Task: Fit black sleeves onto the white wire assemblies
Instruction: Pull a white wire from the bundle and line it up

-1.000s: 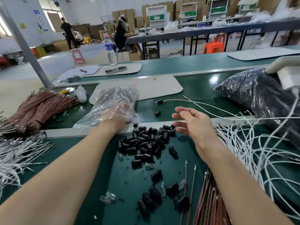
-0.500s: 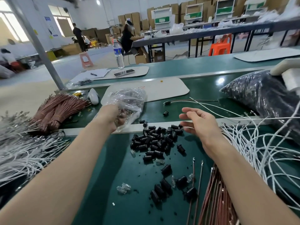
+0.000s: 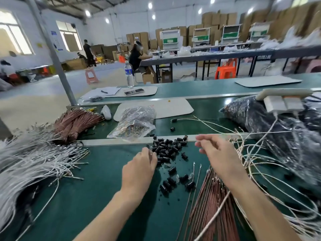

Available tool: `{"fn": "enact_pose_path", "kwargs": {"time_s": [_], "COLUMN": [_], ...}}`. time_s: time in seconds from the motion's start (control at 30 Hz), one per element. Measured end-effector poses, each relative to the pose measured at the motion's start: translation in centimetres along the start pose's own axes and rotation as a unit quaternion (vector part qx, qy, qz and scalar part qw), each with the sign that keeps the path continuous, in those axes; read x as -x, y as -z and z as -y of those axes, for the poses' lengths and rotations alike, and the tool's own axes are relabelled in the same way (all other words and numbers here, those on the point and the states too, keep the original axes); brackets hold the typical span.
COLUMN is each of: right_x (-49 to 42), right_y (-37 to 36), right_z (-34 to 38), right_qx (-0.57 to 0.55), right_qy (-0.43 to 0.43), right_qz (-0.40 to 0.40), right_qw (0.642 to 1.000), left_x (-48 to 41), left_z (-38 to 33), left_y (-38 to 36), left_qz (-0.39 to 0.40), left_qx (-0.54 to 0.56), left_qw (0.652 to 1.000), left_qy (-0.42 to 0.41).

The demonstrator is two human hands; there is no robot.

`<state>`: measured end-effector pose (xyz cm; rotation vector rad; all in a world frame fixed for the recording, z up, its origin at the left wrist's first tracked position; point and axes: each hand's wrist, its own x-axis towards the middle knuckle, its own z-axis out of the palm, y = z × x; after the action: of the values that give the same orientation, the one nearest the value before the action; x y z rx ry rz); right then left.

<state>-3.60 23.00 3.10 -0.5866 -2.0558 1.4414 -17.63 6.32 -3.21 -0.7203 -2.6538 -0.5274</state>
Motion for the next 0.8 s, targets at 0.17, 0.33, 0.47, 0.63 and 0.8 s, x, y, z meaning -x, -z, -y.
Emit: {"fn": "enact_pose_path", "kwargs": {"time_s": [0.17, 0.33, 0.47, 0.63, 0.8], "right_x": [5.4, 8.0, 9.3, 9.5, 9.5], "right_y": [1.6, 2.1, 1.6, 1.5, 1.5], "right_z": [-3.2, -5.0, -5.5, -5.6, -5.8], "right_qx": [0.022, 0.143, 0.203, 0.243, 0.255], "right_qy": [0.012, 0.087, 0.117, 0.15, 0.149], "right_qz": [-0.046, -0.11, -0.164, -0.167, -0.142], "right_qw": [0.999, 0.98, 0.958, 0.944, 0.945], "left_x": [1.2, 1.4, 1.7, 2.0, 2.0], "left_z": [-0.7, -1.1, -1.0, -1.0, -1.9], "left_y": [0.1, 0.8, 1.1, 1.2, 2.6], "left_qz": [-0.021, -0.034, -0.034, -0.052, -0.096], "left_qx": [-0.083, -0.103, -0.122, -0.113, -0.041], "left_qw": [0.99, 0.983, 0.977, 0.973, 0.977], "left_qy": [-0.112, -0.149, -0.169, -0.193, -0.186]}}
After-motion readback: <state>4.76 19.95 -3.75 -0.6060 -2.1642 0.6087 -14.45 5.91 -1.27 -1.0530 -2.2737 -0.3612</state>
